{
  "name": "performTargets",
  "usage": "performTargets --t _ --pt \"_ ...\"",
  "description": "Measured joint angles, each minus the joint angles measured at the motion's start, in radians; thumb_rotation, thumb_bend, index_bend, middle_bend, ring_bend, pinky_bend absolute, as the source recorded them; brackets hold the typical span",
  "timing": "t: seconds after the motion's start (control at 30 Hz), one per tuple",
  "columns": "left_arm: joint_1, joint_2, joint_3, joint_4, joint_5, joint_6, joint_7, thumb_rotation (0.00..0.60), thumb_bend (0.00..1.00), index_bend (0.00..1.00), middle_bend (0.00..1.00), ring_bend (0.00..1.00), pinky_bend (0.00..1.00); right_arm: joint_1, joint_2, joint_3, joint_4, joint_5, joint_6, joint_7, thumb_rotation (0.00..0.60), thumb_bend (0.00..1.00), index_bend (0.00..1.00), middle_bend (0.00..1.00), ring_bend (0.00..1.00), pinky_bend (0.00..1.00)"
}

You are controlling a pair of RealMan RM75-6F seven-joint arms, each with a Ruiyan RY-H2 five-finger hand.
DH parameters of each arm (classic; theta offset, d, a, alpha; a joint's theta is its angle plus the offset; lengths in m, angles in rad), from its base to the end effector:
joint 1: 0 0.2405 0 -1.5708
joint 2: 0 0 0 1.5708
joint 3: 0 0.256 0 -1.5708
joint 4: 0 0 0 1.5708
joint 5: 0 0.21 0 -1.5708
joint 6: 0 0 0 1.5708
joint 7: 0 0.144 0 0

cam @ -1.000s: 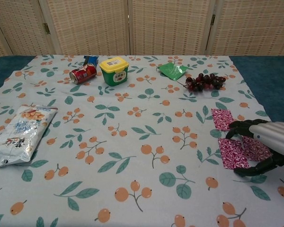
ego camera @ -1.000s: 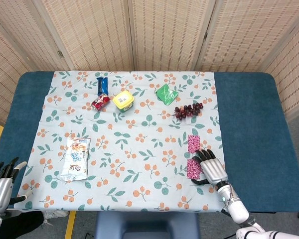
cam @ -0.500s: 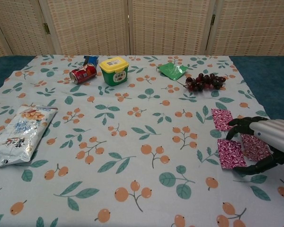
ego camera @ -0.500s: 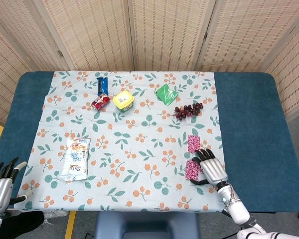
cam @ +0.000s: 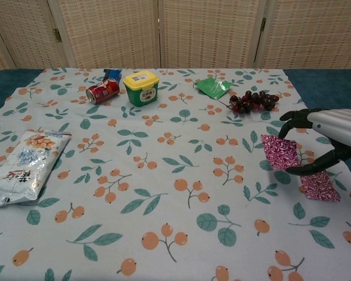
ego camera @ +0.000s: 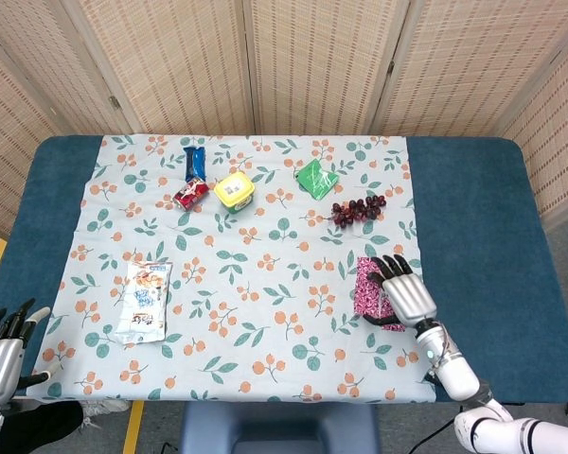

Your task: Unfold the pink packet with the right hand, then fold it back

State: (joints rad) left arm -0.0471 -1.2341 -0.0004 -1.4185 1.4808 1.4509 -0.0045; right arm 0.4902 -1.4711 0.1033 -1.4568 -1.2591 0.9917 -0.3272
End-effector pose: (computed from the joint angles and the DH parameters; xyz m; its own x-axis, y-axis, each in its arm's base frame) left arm -0.3526 0.1593 0.1306 0.4580 0.0969 0.8837 0.8846 0.0489 -0.4638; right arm -0.2420 -0.2915 0.0049 0.5197 -0.2998 0.8000 -0.8504 -0.2712 0.4508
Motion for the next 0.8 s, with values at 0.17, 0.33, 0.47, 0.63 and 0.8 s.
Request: performTargets --t 0.17,0.33,0.47,0.63,0.8 --pt "-0.001 0.003 0.0 -0.012 -0.003 -0.003 0.014 0.6 0.22 0.19 0.09 0.17 0.0 0.04 0.004 0.023 0.059 0.025 -0.056 0.015 0.358 0.24 0.29 0.1 0.0 0.0" --pt "-0.001 0.005 -0.002 -0.025 -0.01 -0.007 0.028 0.6 0.22 0.19 0.09 0.17 0.0 0.078 -0.014 0.037 0.141 0.038 -0.111 0.06 0.357 0.24 0.29 0.1 0.0 0.0" --pt "-0.002 0.008 -0.003 -0.034 -0.014 -0.009 0.038 0.6 0.22 0.19 0.09 0.17 0.0 0.103 -0.038 0.04 0.207 0.035 -0.144 0.103 0.357 0.24 0.29 0.1 0.0 0.0" --pt "-0.002 0.009 -0.002 -0.041 -0.017 -0.013 0.047 0.6 0.22 0.19 0.09 0.17 0.0 0.125 -0.071 0.038 0.275 0.027 -0.171 0.15 0.357 0.24 0.29 0.1 0.0 0.0" --pt "0.001 0.013 -0.002 -0.044 -0.02 -0.01 0.047 0.6 0.22 0.19 0.09 0.17 0.0 0.143 -0.095 0.033 0.33 0.016 -0.19 0.176 0.357 0.24 0.26 0.1 0.0 0.0"
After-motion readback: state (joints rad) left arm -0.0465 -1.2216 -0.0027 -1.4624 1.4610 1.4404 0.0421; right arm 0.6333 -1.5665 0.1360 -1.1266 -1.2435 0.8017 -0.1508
